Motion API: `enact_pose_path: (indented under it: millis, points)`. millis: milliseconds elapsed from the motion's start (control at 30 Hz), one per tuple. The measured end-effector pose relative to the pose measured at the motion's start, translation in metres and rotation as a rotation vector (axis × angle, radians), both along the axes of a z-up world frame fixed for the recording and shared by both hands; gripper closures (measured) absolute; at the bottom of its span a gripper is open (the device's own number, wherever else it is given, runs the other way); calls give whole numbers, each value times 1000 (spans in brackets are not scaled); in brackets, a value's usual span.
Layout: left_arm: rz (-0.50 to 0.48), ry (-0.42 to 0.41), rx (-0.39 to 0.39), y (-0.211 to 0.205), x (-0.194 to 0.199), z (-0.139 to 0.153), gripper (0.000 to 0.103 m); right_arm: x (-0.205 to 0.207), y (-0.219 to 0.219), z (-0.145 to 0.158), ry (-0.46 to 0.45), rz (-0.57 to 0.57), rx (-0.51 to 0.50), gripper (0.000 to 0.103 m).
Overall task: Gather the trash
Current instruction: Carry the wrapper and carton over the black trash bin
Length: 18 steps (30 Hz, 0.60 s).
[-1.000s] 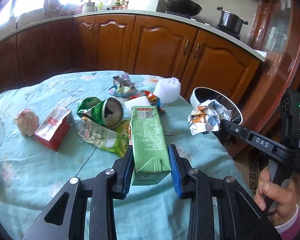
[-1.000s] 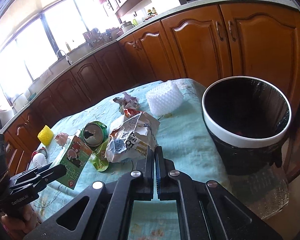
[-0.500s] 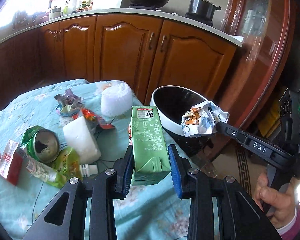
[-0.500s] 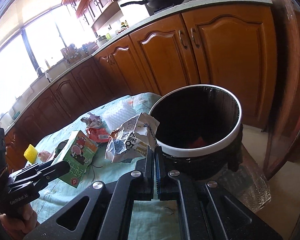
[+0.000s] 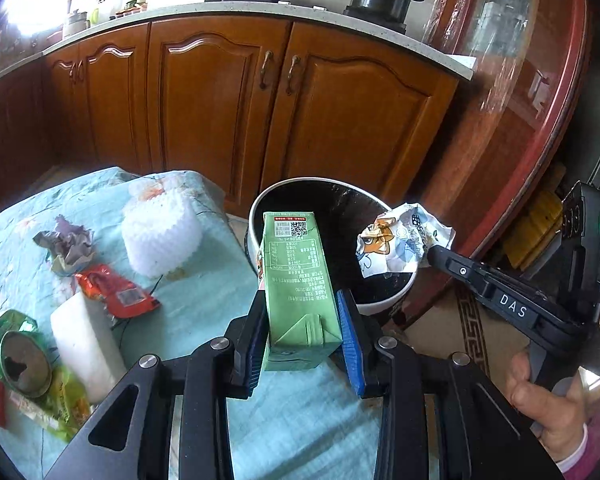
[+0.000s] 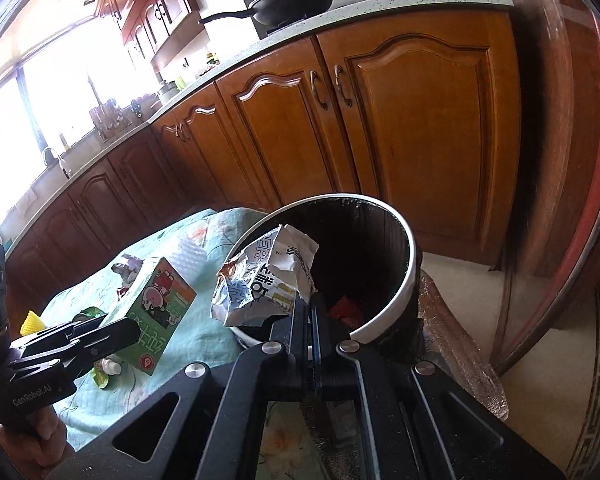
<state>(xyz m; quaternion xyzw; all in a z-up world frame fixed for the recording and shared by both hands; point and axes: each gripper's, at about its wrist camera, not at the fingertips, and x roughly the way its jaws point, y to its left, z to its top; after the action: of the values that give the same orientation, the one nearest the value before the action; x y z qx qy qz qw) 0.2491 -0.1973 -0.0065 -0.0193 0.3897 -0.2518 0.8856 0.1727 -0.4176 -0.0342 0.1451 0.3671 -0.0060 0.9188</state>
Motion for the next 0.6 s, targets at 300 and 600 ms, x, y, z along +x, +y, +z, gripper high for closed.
enact_pose_path:
  millis: [300,600]
  points:
    - [-22,38,3,-35,55,-10,71,29,-21,-6,50,-16,-67,102]
    - [-29,67,22,-62,90,-23,70,50,-30,-17,90,-16,-94,102]
